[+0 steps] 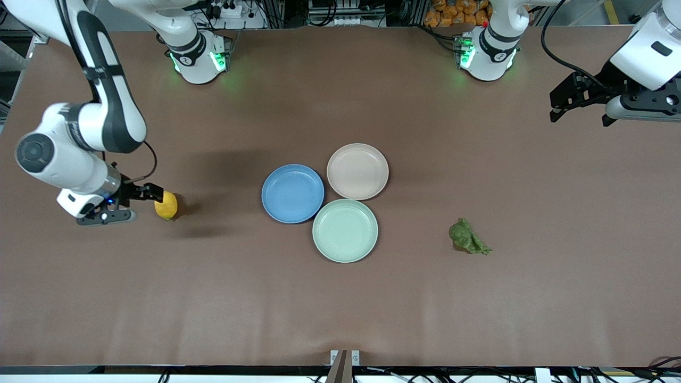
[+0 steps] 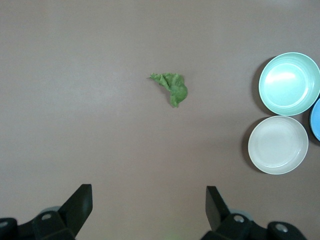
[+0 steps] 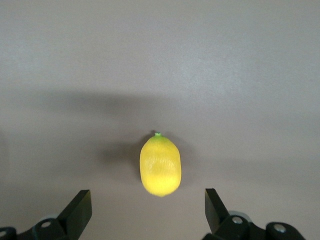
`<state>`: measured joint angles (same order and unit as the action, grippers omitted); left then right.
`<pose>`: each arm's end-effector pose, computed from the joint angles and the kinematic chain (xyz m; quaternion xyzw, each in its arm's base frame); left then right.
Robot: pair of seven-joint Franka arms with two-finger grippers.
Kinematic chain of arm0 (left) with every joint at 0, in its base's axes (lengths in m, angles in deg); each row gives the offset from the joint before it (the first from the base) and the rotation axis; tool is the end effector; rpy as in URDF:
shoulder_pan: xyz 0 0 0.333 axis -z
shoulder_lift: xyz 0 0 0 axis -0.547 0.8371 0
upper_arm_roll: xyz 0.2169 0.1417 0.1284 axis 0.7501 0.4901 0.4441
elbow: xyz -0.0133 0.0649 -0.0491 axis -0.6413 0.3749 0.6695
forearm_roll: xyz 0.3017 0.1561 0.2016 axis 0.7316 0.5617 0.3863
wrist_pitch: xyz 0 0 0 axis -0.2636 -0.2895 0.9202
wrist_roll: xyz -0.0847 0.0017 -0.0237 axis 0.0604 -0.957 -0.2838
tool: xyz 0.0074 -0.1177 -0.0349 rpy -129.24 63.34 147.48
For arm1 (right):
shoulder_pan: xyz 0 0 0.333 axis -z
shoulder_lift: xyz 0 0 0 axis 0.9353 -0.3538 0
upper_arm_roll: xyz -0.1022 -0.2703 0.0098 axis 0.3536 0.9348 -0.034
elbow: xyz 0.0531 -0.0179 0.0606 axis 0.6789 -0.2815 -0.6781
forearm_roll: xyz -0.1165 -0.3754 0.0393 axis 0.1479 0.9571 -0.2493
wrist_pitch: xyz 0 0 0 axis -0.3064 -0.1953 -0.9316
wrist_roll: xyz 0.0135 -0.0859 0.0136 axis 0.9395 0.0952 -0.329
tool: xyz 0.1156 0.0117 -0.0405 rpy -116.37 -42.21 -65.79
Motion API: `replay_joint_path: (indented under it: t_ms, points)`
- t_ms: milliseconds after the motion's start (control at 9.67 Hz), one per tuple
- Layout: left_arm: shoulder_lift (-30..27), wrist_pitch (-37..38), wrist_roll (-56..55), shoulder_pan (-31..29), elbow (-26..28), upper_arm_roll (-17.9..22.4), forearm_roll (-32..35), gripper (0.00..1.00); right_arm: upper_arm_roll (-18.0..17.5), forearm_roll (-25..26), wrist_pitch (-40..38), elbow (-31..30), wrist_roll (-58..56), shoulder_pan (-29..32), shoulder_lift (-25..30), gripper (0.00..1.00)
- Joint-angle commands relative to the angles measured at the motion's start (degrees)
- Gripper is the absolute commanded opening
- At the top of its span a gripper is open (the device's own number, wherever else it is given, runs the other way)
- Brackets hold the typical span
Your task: Pick lemon and lettuce from blue and beige plates
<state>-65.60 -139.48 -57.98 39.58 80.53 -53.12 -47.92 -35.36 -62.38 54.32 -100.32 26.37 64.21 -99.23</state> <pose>0.5308 -0.1069 0.6288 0.9985 -0.0494 0.0222 0.0061 0.5723 -0.0216 0.2977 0.9980 0.0592 -0.0217 0.0034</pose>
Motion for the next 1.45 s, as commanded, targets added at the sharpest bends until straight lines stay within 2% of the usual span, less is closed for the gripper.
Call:
replay_joint_path:
  t_ms: [0,310,621,1034,1345]
  points:
    - [-0.15,0.17,1.52,-0.44,0.05,0.20,-1.00,1.00,-1.55,-0.08,-3.42,-0.98,0.44,2.16,5.18,1.00]
    - [-0.15,0.17,1.52,-0.44,0.14,0.20,-1.00,1.00,-4.89,0.18,-15.35,5.15,4.02,4.81,7.22,1.00]
    - [-0.24,0.26,1.26,-0.44,0.14,0.20,-1.00,1.00,-6.04,0.54,-19.67,8.75,5.18,4.89,9.33,1.00]
    - [-0.24,0.17,1.26,-0.44,0.14,0.20,-1.00,1.00,-6.22,0.89,-31.54,20.61,5.18,4.81,8.19,1.00]
    - [-0.24,0.26,1.44,-0.44,0.14,0.20,-1.00,1.00,-6.04,1.94,-36.03,26.78,5.01,4.72,7.92,1.00]
